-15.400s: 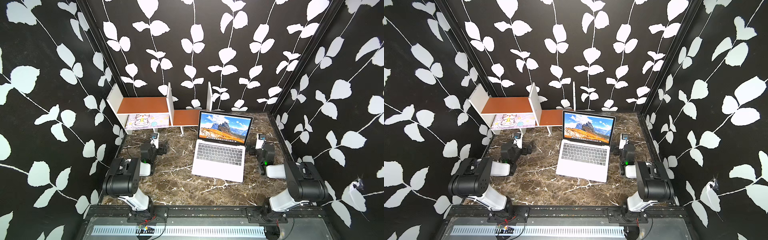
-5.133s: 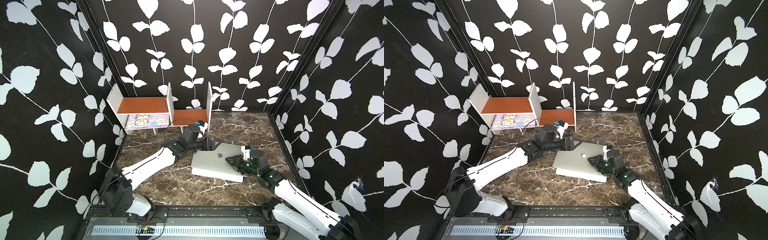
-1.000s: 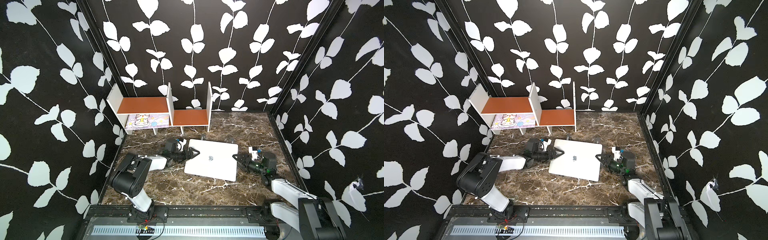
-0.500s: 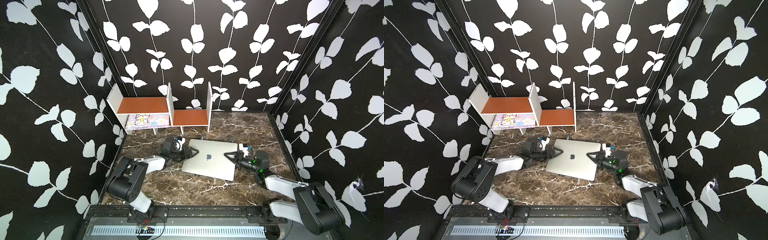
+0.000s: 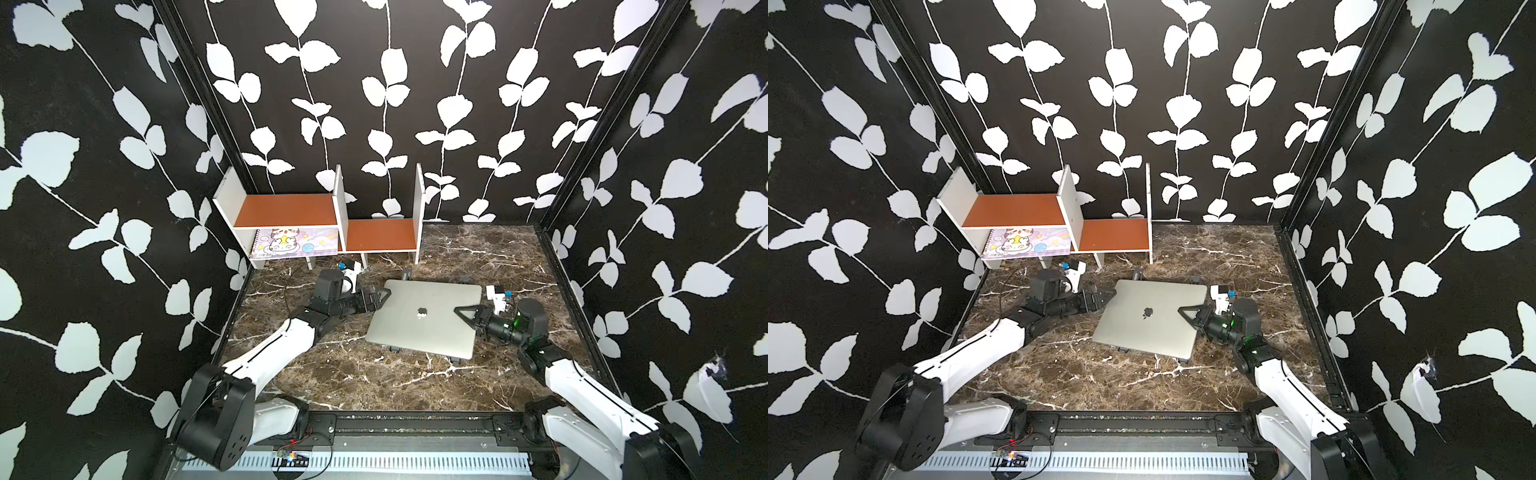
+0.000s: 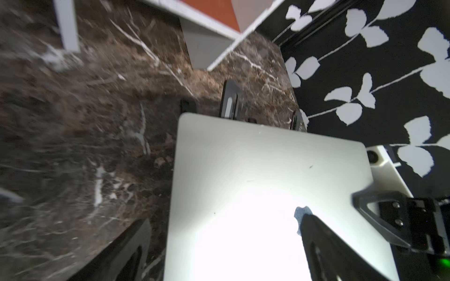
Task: Close the laptop lid and set it aside
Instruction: Pick up the laptop from the computer stand.
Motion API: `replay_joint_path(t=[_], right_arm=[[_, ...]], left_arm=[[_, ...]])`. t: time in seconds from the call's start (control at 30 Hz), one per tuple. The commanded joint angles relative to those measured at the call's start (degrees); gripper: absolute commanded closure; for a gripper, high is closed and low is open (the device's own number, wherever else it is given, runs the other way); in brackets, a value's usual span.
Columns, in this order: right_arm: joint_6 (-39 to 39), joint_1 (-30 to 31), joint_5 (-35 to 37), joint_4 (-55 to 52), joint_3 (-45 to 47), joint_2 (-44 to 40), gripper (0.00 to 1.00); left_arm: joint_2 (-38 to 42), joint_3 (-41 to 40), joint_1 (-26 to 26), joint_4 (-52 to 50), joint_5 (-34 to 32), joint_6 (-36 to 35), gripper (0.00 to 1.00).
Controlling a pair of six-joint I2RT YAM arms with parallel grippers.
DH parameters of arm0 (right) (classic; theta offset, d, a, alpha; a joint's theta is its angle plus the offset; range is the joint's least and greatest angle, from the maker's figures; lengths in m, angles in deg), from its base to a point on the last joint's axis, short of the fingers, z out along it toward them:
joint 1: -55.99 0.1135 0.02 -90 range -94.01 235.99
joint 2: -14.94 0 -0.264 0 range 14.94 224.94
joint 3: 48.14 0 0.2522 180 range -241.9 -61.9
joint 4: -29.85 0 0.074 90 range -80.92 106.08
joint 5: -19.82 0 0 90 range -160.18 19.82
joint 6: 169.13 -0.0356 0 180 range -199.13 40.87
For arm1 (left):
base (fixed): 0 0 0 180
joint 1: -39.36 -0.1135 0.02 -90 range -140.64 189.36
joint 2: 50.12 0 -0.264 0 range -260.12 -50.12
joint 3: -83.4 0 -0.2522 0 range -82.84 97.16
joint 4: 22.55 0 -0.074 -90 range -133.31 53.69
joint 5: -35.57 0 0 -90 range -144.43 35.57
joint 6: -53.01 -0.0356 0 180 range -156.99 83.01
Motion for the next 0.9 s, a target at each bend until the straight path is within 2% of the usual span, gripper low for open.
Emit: replay_joint_path(t=[0.0,0.1,0.2,0.27,0.33,0.43,0.67,0.77,0.87], right_arm=[[-2.65,0.36,-0.29,5.84,-3.69,-6.23,1.0],[-3.53,0.38,-0.23,5.62,-4.67,-9.87,1.0],[-3.91,0.32,-0.08,3.77,-5.8,-13.77,1.0],[-3.01,0.26,0.21,0.77,-6.83,-16.59,1.0],[-1.09,0.26,0.68,-3.12,-8.5,-18.91,1.0],[1.46,0.17,2.06,-7.88,-11.51,-21.47,1.0],[1.79,-0.09,4.25,-8.1,-17.78,-23.4,1.0],[1.37,-0.09,6.3,-7.45,-20.85,-23.17,1.0],[-0.91,-0.14,7.93,-3.33,-22.94,-21.86,1.0]], left_arm=[[10.06,4.13,0.3,-8.8,-13.18,-4.84,0.04],[18.93,4.4,0.27,-7.85,-19.08,-5.34,0.02],[25.31,1.35,0.27,2.63,-18.87,-1.3,0.01],[27.68,-1.03,0.27,11.6,-17.62,3.89,0.01],[28.07,-2.16,0.27,17.61,-16.73,8.66,0.01],[26.63,-1.34,0.28,22.91,-14.55,11.19,0.01],[22.54,9.53,0.26,21.1,-12.87,7.2,0.01],[21.6,11.77,0.27,21.8,-11.59,9.3,0.01],[22.25,10.39,0.29,23.38,-11.25,14.09,0.01]])
